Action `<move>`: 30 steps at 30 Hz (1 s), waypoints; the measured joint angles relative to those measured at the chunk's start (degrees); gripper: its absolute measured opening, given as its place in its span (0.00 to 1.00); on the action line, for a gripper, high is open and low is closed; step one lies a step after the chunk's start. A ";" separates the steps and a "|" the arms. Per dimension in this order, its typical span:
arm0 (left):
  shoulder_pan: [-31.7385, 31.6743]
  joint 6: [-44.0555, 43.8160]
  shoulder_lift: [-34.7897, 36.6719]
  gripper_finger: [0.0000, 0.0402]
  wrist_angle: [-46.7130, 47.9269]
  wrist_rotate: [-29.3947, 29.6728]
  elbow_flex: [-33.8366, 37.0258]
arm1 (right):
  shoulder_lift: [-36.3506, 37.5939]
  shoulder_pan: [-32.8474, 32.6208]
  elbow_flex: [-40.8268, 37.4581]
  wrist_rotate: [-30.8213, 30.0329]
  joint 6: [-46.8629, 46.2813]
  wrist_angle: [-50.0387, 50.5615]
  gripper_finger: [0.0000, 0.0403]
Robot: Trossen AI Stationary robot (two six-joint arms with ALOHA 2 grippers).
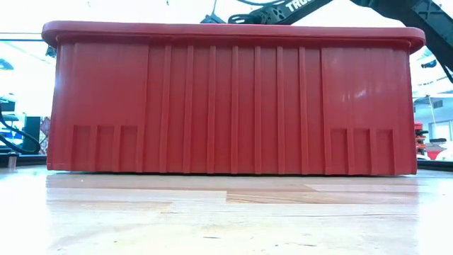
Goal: Pick and place slides into bin
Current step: Put the pink slide into the red bin, then adjust the slides in the red bin
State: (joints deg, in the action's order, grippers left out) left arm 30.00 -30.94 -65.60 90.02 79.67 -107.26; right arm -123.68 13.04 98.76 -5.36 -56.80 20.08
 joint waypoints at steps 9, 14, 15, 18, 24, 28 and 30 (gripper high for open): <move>-0.12 0.04 0.00 0.13 0.00 0.03 0.00 | 0.02 0.09 0.00 -4.28 1.41 1.98 0.18; -1.54 0.09 0.05 0.11 0.00 0.05 0.00 | 0.44 0.09 0.00 -4.25 1.49 2.84 0.18; -1.76 0.15 0.11 0.10 0.00 0.06 0.00 | 0.69 0.09 0.00 -3.72 1.49 2.84 0.18; -2.42 0.47 0.15 0.09 0.00 0.09 0.00 | 2.47 0.19 0.00 -2.13 1.44 4.31 0.18; -2.84 0.47 0.13 0.09 0.00 -1.31 0.00 | 9.30 1.58 0.11 -2.18 4.42 17.94 0.16; -2.84 0.20 0.11 0.09 0.00 -2.46 0.00 | 12.94 3.10 0.13 -2.77 11.33 32.97 0.14; -2.84 0.14 0.11 0.09 0.00 -2.46 0.00 | 14.02 3.26 0.13 -3.53 14.15 37.60 0.13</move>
State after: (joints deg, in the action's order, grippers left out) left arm 27.16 -30.80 -65.49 90.02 77.22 -107.26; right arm -109.66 16.29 98.89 -8.90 -42.65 57.67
